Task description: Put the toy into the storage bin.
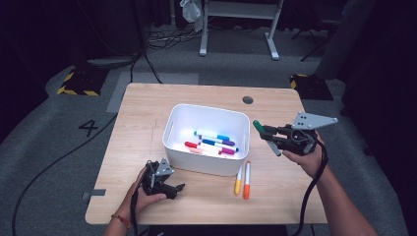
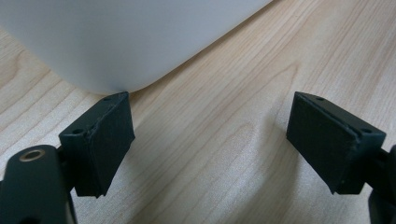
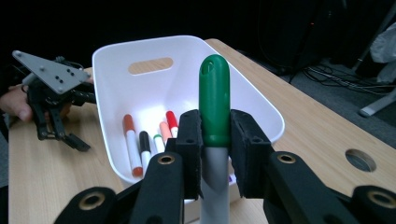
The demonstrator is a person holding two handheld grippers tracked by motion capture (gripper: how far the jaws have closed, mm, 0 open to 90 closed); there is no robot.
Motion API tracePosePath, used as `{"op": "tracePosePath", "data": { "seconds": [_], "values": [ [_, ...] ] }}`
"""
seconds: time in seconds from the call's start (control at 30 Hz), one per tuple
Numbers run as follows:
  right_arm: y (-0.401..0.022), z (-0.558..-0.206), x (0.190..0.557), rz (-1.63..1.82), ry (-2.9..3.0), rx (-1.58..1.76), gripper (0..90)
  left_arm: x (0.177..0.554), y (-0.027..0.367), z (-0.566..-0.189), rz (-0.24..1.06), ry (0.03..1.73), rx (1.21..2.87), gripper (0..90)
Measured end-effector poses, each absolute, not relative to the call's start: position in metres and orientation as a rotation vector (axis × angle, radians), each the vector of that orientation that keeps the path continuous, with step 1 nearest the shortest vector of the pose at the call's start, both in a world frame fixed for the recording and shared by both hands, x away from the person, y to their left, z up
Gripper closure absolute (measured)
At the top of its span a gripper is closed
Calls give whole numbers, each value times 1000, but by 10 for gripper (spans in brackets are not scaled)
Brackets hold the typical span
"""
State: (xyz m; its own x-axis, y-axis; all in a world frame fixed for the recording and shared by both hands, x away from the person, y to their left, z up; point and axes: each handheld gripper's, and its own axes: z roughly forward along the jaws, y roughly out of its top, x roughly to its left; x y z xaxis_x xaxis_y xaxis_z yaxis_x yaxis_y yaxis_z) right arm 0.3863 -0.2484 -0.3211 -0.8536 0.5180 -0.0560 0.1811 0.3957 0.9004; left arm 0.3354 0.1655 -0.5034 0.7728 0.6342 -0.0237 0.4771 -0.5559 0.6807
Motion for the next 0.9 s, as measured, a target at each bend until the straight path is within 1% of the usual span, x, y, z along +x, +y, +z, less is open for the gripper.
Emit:
{"op": "tracePosePath", "data": {
  "seconds": [0.23,0.43,0.63,0.9],
  "values": [
    [-225,-301,397,1433,2353,557,751,336,166,-503,293,823,2269,149],
    [-204,-292,405,1403,2385,539,751,336,166,-503,293,823,2269,149],
    [-180,-289,412,1394,2423,515,750,336,166,-503,293,823,2269,149],
    [-148,-297,420,1349,2502,487,750,336,166,-503,293,823,2269,149]
  ]
}}
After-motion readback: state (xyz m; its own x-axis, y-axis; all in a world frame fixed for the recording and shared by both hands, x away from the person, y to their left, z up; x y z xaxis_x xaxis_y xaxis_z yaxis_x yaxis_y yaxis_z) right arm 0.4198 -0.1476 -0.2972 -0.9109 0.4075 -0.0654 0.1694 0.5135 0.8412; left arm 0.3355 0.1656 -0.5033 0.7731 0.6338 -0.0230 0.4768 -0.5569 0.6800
